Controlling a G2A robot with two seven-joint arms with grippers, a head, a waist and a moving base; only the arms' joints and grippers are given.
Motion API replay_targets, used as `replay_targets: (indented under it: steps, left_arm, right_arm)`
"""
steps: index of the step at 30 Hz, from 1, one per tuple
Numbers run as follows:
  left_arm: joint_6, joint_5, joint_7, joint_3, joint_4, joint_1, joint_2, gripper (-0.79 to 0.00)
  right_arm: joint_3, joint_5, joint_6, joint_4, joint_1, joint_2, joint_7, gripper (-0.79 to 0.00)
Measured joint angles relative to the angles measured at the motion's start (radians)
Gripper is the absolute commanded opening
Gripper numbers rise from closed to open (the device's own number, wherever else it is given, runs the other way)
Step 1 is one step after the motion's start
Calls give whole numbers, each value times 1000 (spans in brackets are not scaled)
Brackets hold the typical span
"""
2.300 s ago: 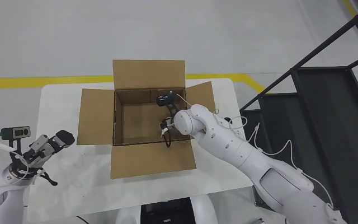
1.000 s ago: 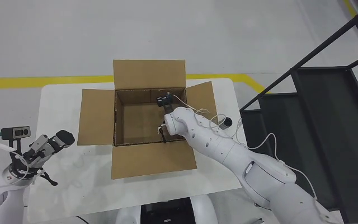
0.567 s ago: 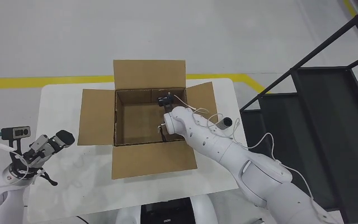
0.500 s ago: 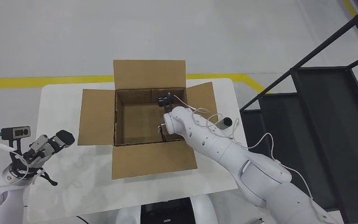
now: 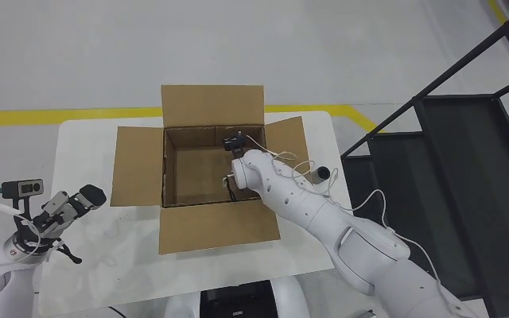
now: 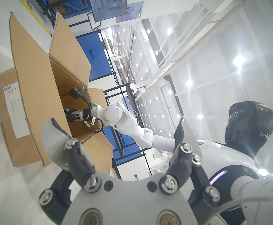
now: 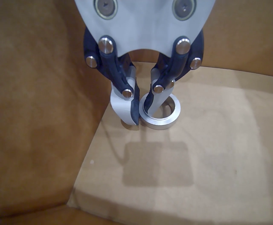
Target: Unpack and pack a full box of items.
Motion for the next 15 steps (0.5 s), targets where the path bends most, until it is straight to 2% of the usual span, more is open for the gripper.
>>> replay_targets:
  steps: [8, 15]
  left_arm:
    - [0, 0, 0, 0, 0, 0, 0, 0]
    - [0, 0, 0, 0, 0, 0, 0, 0]
  right_arm:
    - [50, -40, -46, -109, -9, 18, -7, -785]
    - [168, -110, -150, -369, -113, 83, 26, -785]
